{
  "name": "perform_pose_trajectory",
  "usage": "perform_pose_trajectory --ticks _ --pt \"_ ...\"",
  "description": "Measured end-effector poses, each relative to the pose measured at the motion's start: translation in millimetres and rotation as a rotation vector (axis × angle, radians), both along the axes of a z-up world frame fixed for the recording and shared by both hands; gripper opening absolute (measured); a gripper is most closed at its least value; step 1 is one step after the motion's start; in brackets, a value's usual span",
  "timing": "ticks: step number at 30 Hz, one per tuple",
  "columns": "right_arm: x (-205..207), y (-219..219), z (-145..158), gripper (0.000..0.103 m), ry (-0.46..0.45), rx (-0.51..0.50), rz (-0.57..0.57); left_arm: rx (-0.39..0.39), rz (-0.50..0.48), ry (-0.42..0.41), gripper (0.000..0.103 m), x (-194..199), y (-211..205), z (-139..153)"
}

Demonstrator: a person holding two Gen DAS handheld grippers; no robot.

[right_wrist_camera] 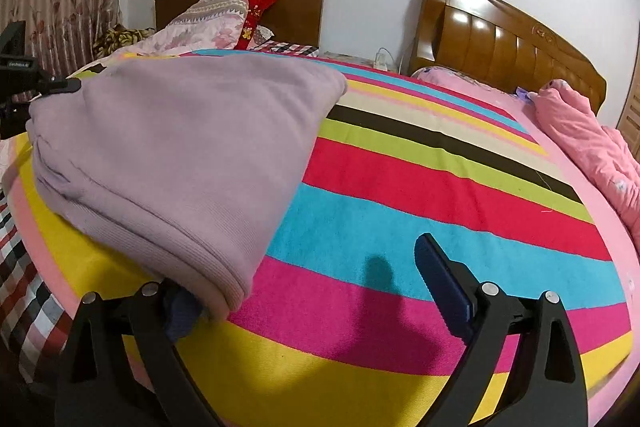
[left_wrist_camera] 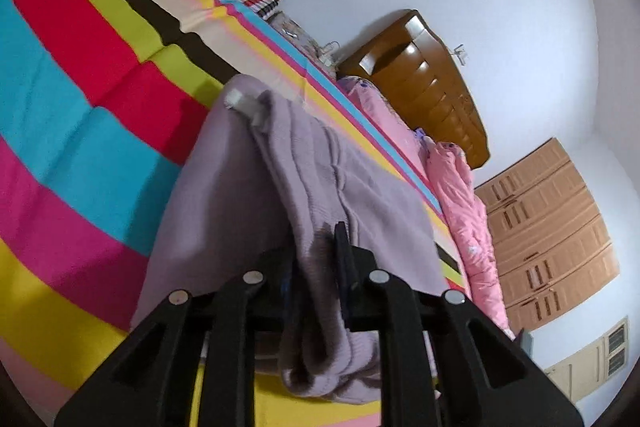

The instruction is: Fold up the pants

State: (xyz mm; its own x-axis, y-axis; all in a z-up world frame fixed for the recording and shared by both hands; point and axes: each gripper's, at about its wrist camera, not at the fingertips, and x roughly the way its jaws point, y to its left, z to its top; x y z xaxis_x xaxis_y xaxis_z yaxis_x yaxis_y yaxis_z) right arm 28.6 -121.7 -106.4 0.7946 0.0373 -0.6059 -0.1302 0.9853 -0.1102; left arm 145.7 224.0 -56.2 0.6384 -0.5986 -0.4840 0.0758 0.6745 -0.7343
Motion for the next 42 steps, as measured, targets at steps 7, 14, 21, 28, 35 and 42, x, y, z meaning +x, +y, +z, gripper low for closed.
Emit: perform_pose_trajectory --ticks 7,14,21,28,35,42 --pt "1.4 -0.6 -0.1 0.092 0.006 0.016 0.004 -0.081 -0.062 0.053 0.053 -10.0 13.6 -3.5" --pt "1.8 -1.0 0.6 0.092 0.006 0.013 0.004 0.025 -0.106 0.124 0.027 -0.9 -6.6 -8.2" --pt "-3.6 6.9 4.2 0.092 -0.015 -0.029 0.011 0.059 -0.073 -0.030 0.019 -1.2 -18.5 46.3" --pt "-11.8 38.9 6.2 0.092 -0.070 -0.198 0.067 0.093 -0.041 -0.161 0.019 2.5 -3.6 116.9" --pt "-11.2 37.4 3.2 0.092 -0.079 -0.221 0.081 -0.026 0.087 0.065 0.019 -5.9 50.0 -7.4" --pt "-16.5 52.0 4.7 0.092 -0.119 -0.433 0.036 0.012 0.046 -0.010 0.019 -15.7 41.2 28.7"
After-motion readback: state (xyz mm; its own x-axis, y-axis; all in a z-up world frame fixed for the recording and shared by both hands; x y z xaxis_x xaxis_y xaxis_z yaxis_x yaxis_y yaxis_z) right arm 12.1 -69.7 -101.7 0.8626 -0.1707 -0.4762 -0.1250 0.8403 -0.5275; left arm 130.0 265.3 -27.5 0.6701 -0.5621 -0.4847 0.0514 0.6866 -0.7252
